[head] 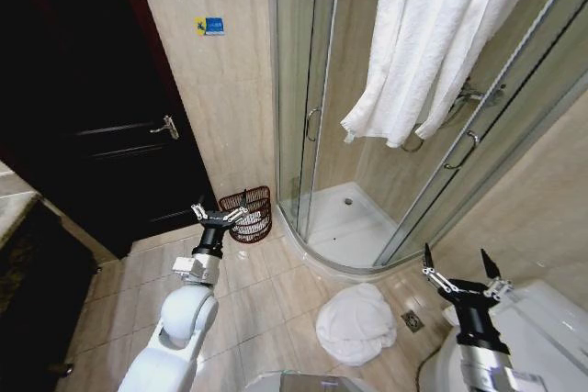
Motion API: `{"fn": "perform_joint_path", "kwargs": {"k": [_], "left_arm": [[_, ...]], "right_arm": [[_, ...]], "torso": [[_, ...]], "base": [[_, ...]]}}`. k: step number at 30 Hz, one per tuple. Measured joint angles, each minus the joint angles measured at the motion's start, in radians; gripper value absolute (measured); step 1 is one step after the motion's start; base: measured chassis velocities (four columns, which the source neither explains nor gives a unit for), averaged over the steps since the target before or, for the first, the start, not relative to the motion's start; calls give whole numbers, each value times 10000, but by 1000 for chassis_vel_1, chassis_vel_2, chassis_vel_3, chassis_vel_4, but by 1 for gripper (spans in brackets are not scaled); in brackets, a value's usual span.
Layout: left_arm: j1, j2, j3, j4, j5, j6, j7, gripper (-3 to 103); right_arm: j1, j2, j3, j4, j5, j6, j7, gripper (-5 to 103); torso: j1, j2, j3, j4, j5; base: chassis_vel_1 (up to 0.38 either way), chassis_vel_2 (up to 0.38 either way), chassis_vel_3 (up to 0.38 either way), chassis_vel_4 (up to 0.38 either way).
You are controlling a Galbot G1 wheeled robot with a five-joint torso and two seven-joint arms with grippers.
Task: Discard the used towel into the hamper.
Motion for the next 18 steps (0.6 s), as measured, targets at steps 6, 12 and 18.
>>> {"fn": "perform_joint_path", "kwargs": {"k": [6, 12, 18], "left_arm": [[2, 0, 0, -1, 1, 2, 2, 100], [2, 0, 0, 0, 1, 2, 1, 100], [2, 0, 0, 0, 1, 2, 1, 100]], "right_arm": [[-1, 0, 1, 0, 1, 1, 2, 100], [0, 0, 1, 0, 1, 2, 2, 100], [0, 0, 1, 0, 1, 1, 2, 100]], "torso": [[18, 56, 33, 1, 0], [20, 61, 38, 1, 0], [18, 48, 31, 0, 0]], "base": [[0, 0, 0, 0], [0, 0, 0, 0], [0, 0, 0, 0]]}}
